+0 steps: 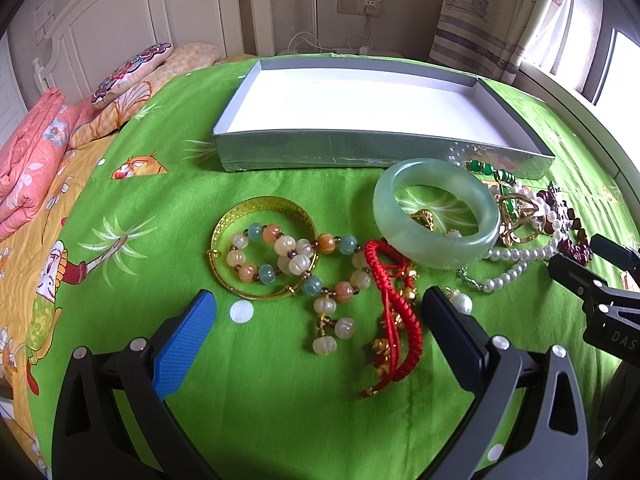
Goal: Organize jewelry
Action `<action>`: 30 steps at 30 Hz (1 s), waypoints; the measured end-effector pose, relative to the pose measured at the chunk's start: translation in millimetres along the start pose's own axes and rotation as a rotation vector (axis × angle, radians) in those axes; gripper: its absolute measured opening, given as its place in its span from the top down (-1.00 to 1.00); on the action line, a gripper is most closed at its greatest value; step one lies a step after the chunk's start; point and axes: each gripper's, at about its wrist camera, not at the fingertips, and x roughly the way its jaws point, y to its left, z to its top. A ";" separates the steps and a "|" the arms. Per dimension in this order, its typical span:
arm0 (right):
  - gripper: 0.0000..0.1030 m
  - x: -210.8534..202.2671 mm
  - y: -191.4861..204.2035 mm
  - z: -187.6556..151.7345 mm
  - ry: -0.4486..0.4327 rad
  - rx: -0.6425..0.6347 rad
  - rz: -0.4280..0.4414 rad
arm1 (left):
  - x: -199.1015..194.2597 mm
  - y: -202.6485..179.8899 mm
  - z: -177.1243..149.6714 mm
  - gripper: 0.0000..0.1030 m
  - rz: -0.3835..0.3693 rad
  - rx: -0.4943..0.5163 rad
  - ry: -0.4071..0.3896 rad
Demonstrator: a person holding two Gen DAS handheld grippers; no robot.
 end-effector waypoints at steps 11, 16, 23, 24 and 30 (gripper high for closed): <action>-0.69 -17.4 -4.4 -20.0 0.050 -0.058 0.049 | -12.8 -2.9 -18.5 -0.96 -0.042 0.054 0.000; -0.68 -29.3 -14.8 -30.6 0.036 -0.062 0.126 | -13.4 -8.2 -17.3 -0.96 -0.052 0.082 0.002; -0.68 -52.2 -30.2 -34.8 -0.090 0.003 0.248 | -28.0 -18.7 -23.9 -0.37 -0.016 0.126 -0.079; -0.68 -55.8 -28.8 -35.9 -0.109 -0.007 0.252 | -29.6 -19.5 -24.8 -0.21 -0.022 0.130 -0.086; -0.39 -69.8 -11.8 -33.5 -0.192 -0.091 0.304 | -47.1 -22.0 -33.5 0.66 -0.052 0.148 -0.148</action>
